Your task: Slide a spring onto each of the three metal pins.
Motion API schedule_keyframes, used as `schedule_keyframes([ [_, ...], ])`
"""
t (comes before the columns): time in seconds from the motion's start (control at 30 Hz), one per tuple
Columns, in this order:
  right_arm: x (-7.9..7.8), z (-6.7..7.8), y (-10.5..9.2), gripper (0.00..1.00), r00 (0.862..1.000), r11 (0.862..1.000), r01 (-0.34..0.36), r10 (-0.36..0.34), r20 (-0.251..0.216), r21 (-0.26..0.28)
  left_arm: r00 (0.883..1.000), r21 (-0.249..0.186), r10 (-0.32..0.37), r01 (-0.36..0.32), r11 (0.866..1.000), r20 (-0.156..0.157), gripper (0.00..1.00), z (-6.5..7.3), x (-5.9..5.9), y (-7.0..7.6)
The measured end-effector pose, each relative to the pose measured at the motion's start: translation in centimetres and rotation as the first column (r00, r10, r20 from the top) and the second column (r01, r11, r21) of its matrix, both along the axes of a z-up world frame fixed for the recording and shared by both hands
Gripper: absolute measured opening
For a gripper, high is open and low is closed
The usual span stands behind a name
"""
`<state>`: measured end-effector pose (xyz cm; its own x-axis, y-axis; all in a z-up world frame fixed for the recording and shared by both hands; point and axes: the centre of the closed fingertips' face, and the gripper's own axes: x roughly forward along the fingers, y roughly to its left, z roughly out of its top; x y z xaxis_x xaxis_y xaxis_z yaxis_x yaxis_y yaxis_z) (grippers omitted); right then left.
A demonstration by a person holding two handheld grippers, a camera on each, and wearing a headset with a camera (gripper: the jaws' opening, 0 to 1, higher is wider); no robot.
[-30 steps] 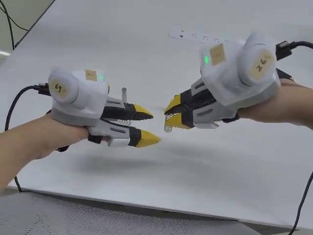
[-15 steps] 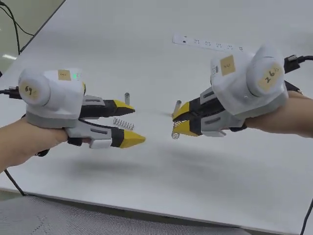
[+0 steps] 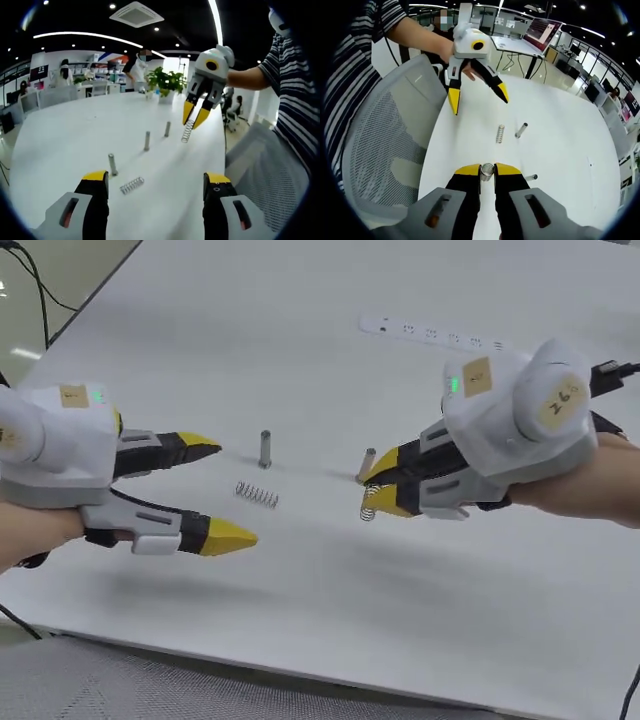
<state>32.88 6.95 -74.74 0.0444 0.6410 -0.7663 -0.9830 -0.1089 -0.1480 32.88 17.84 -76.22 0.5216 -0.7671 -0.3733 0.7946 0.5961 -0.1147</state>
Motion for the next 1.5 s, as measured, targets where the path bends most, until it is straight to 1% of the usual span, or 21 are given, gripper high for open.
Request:
schedule_keyframes([
  [0.07,0.1,-0.1,-0.1,0.07,1.000,1.000,0.004,-0.004,0.001,0.000,1.000,-0.002,0.013,-0.013,1.000,-0.002,0.77,0.1,-0.1,0.6],
  [0.1,0.1,-0.1,-0.1,0.07,1.000,1.000,0.007,-0.007,-0.002,-0.002,1.000,-0.003,0.021,-0.021,1.000,0.002,0.78,0.2,-0.2,1.0],
  [0.23,0.1,-0.2,-0.3,0.07,1.000,1.000,0.012,-0.013,-0.002,-0.004,0.999,0.001,0.053,-0.053,0.999,0.002,0.85,0.3,-0.3,2.3],
  [0.3,0.1,-0.3,-0.3,0.07,1.000,1.000,0.014,-0.014,-0.002,-0.004,0.997,0.009,0.077,-0.077,0.997,0.002,0.87,0.1,-0.3,3.2],
  [0.4,0.2,-0.2,-0.4,0.07,1.000,1.000,0.020,-0.020,-0.002,0.000,0.993,-0.005,0.116,-0.116,0.993,0.002,0.91,0.4,-0.4,4.3],
  [0.5,0.6,-0.3,-0.5,0.07,1.000,1.000,0.025,-0.025,0.000,0.003,0.991,-0.013,0.134,-0.133,0.991,0.006,0.95,0.5,-0.6,4.8],
  [0.6,0.6,-0.4,-0.6,0.07,1.000,1.000,0.029,-0.029,0.002,0.002,0.990,-0.019,0.140,-0.139,0.990,0.009,0.98,0.5,-0.7,5.0],
  [0.63,0.6,-0.4,-0.6,0.07,1.000,1.000,0.031,-0.031,0.002,0.001,0.990,-0.030,0.138,-0.137,0.990,0.011,0.98,0.6,-0.8,4.9],
  [0.7,0.6,-0.4,-0.7,0.07,0.999,0.999,0.033,-0.033,0.003,-0.001,0.990,-0.036,0.140,-0.140,0.990,0.006,0.98,0.4,-0.8,4.9],
  [0.73,0.7,-0.4,-0.7,0.07,0.999,0.999,0.034,-0.034,0.004,-0.002,0.990,-0.038,0.140,-0.139,0.990,0.009,0.98,0.3,-0.8,4.9],
  [0.8,0.8,-0.4,-0.8,0.07,0.999,0.999,0.034,-0.034,0.012,-0.007,0.990,-0.050,0.139,-0.139,0.989,0.005,0.98,0.2,-0.8,4.8],
  [0.87,1.1,-0.4,-1.0,0.07,0.999,0.999,0.041,-0.041,0.018,-0.007,0.991,-0.060,0.135,-0.134,0.989,0.009,0.98,0.3,-0.8,4.6],
  [0.97,1.5,-0.3,-1.1,0.07,0.998,0.999,0.055,-0.055,0.013,-0.001,0.991,-0.065,0.131,-0.130,0.989,0.012,0.98,0.4,-0.9,4.6],
  [1.13,2.1,-0.1,-1.2,0.07,0.997,0.998,0.071,-0.071,0.009,0.000,0.991,-0.065,0.133,-0.132,0.989,0.010,0.98,0.4,-1.0,5.0],
  [1.27,2.9,0.1,-1.1,0.07,0.996,0.996,0.086,-0.086,0.003,0.005,0.990,-0.058,0.139,-0.138,0.989,0.009,0.98,0.3,-1.1,5.4],
  [1.37,3.9,0.2,-1.1,0.07,0.995,0.995,0.099,-0.099,0.016,-0.001,0.990,-0.055,0.142,-0.141,0.988,0.004,0.98,0.2,-1.4,5.5],
  [1.5,5.4,0.7,-0.9,0.07,0.991,0.991,0.130,-0.130,0.020,0.014,0.990,-0.060,0.139,-0.139,0.989,0.002,0.98,0.2,-1.6,5.5],
])
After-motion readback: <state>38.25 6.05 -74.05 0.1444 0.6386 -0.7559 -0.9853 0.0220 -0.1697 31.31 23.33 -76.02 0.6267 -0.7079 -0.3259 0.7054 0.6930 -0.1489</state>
